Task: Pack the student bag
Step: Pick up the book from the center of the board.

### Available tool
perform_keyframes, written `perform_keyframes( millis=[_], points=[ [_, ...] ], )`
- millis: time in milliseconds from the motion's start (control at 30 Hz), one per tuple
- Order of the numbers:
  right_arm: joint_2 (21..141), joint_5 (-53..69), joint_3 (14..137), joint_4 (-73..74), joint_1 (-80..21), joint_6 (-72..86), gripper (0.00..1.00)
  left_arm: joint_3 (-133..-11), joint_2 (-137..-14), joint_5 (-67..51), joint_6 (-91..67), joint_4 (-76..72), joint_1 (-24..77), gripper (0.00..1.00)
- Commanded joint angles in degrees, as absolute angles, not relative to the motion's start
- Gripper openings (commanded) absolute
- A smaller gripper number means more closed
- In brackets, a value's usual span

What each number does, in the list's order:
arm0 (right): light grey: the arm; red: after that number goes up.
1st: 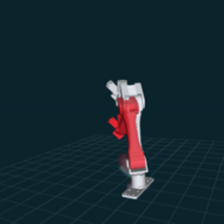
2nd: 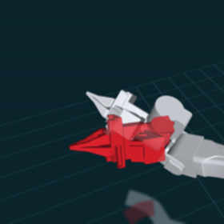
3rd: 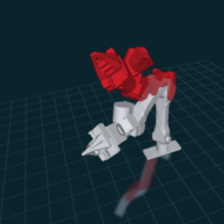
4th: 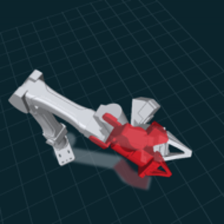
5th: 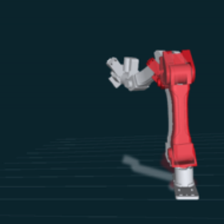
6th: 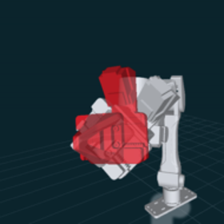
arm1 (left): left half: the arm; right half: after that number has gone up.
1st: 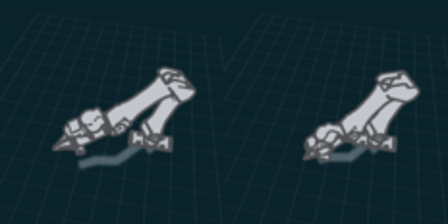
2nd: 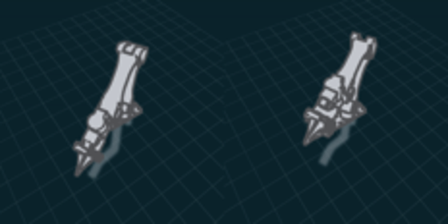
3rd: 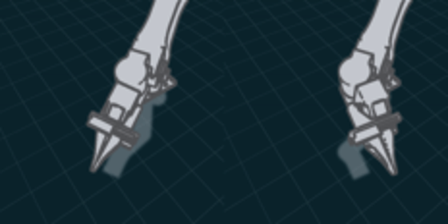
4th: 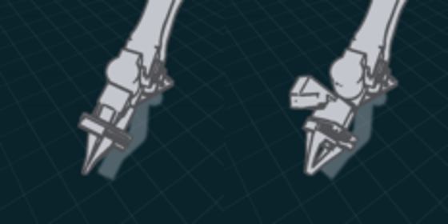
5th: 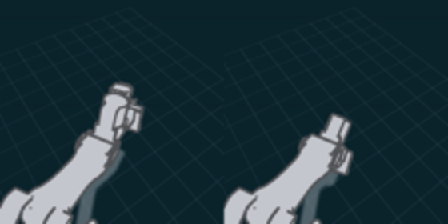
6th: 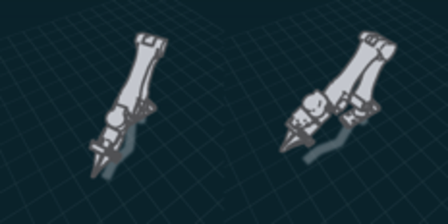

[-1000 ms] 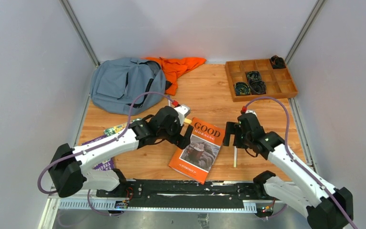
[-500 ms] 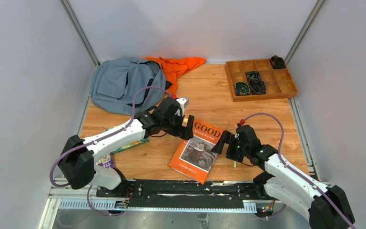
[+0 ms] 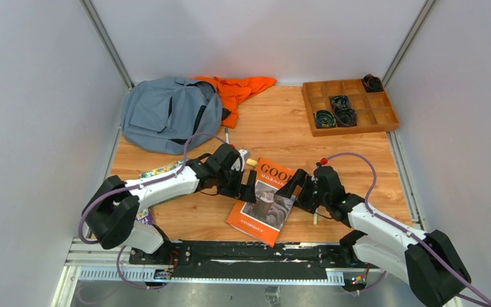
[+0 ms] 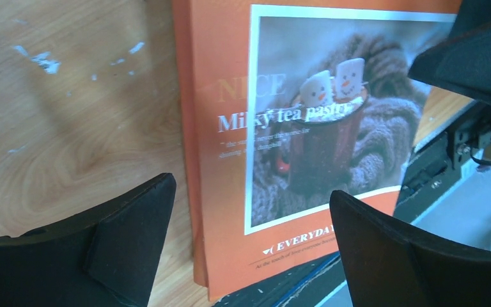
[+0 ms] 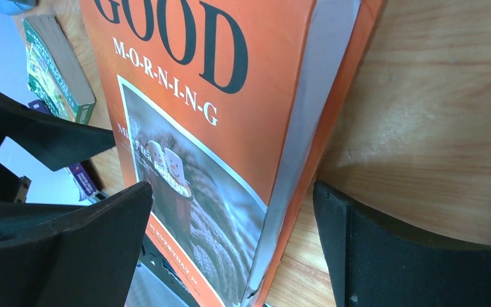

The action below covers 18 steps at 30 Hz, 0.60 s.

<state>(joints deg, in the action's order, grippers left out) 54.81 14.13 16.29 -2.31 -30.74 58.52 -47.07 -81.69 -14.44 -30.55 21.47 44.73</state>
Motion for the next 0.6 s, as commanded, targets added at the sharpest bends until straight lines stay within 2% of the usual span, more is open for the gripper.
perform_keyframes(
  millis=[0, 167, 300, 433, 567],
  points=[
    [54.6, 13.6, 15.4, -6.3, -31.3, 60.0, 1.0, -46.3, -82.3, -21.8, -30.6, 15.7, 44.2, 1.0],
    [53.9, 15.8, 15.1, -13.5, -31.3, 63.8, 0.99, -45.9, -83.8, -27.2, -32.8, 10.0, 44.0, 1.0],
    [52.4, 15.9, 17.9, -12.6, -31.3, 62.1, 0.94, -45.2, -84.0, -30.8, -34.9, 5.4, 43.9, 1.0],
    [50.8, 15.9, 19.3, -11.9, -31.3, 61.1, 0.89, -45.7, -83.1, -30.3, -34.7, 5.4, 43.9, 1.0],
    [49.1, 14.8, 23.0, -5.3, -31.3, 60.2, 0.78, -45.8, -80.5, -25.6, -31.2, 9.0, 43.9, 1.0]
  ],
)
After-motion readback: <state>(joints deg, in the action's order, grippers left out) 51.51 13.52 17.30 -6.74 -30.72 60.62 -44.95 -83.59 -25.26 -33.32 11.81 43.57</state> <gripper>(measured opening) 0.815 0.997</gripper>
